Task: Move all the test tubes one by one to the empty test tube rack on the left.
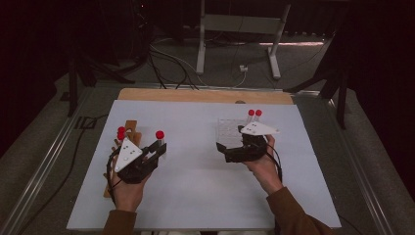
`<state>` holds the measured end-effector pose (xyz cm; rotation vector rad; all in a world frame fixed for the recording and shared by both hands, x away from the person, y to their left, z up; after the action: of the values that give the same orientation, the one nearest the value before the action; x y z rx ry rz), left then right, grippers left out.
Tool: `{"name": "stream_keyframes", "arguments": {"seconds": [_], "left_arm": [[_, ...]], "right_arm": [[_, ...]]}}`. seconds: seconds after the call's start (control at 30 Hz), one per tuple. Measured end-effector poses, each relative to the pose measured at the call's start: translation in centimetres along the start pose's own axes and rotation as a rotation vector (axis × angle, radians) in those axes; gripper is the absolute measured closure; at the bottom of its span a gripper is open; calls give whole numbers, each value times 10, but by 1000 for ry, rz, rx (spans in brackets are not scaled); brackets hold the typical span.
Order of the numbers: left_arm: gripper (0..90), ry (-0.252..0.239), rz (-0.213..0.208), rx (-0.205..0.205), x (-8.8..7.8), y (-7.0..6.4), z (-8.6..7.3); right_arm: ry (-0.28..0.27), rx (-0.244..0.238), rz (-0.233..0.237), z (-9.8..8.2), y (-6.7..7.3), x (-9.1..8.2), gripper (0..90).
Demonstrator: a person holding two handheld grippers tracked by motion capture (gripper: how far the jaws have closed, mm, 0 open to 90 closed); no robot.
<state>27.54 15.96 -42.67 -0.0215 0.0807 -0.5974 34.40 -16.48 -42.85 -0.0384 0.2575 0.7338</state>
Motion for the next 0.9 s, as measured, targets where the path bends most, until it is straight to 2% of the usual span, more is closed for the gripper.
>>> {"name": "stream_keyframes", "arguments": {"seconds": [0.33, 0.63, 0.9], "left_arm": [[760, -17, 41, -11, -14, 21, 10], [760, -27, 96, -32, -29, 45, 12], [760, -18, 140, -41, -36, 59, 8]], "right_arm": [[-12, 17, -82, -9, -27, -21, 0], [-22, -1, -121, -16, -36, -39, 0], [-44, 14, -148, -19, -46, -50, 0]]}}
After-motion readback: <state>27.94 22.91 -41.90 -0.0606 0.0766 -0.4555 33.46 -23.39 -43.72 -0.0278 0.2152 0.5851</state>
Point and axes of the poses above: each handheld gripper's, and its own axes: x roughly forward along the jaws, z roughly out of its top, y roughly to its left, the point moved 2 cm from there along x, roughly forward along the jaws, and after that the axes turned 12 degrees about -y, right-handed, at the moved point
